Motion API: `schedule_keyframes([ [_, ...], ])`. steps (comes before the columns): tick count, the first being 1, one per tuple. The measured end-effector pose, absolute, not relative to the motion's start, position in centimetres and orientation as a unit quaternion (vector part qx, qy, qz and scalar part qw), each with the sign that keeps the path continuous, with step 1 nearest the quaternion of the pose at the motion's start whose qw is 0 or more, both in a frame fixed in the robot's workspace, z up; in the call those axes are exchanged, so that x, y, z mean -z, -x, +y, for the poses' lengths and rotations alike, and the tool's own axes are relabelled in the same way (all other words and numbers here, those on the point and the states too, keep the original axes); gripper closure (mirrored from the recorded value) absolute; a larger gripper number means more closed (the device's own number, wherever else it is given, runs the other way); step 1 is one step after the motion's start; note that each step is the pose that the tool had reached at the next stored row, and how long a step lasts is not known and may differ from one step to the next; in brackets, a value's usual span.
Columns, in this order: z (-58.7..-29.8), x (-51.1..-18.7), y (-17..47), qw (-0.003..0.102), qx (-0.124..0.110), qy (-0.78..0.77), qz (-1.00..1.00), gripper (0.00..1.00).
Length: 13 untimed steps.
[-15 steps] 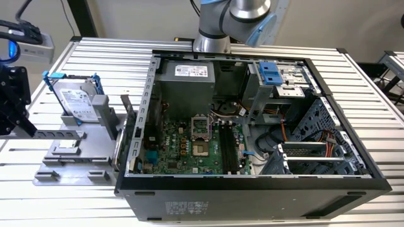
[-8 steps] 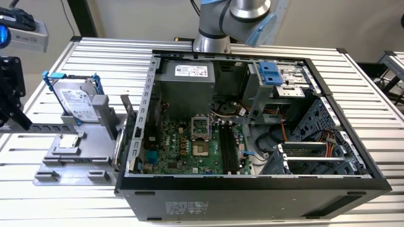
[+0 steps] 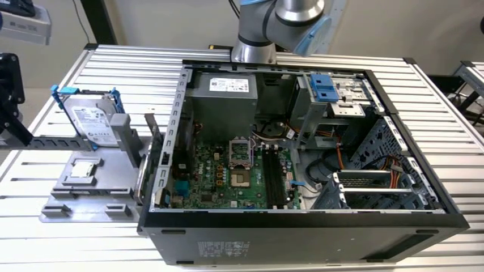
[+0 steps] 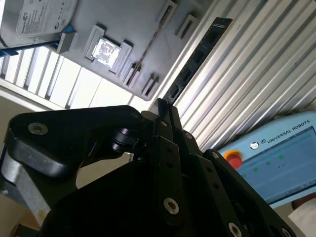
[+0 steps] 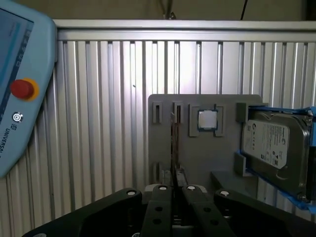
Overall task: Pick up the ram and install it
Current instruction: 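Pick up the ram and move it above insertion slot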
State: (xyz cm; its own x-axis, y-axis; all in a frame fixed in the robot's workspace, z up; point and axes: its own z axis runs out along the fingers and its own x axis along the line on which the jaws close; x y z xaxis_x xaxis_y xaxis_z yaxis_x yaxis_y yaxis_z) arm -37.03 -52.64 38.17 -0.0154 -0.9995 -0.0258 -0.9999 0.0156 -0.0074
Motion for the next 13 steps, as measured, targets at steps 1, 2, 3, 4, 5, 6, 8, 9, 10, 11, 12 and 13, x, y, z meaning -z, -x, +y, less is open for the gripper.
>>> schedule_keyframes([
  [1,-52.5,-38.4,37.0,0.012,-0.006,0.702,0.713,1.0],
  [2,-52.4,-38.6,37.0,0.012,-0.006,0.702,0.713,1.0],
  [3,-52.3,-38.8,37.0,0.012,-0.006,0.702,0.712,1.0],
  [4,-52.2,-39.0,37.0,0.012,-0.006,0.702,0.712,1.0],
  [5,-52.1,-39.2,37.0,0.013,-0.006,0.702,0.713,1.0],
  [6,-52.1,-39.4,37.0,0.013,-0.006,0.702,0.713,1.0],
  [8,-51.9,-39.9,37.0,0.013,-0.006,0.702,0.713,1.0],
  [9,-51.8,-40.1,37.0,0.013,-0.007,0.702,0.712,1.0],
  [10,-51.7,-40.4,37.0,0.013,-0.007,0.702,0.712,1.0],
  [11,-51.6,-40.6,37.0,0.014,-0.007,0.702,0.712,1.0],
  [12,-51.5,-40.8,37.0,0.014,-0.007,0.702,0.712,1.0],
  [13,-51.5,-41.0,37.0,0.014,-0.007,0.701,0.713,1.0],
])
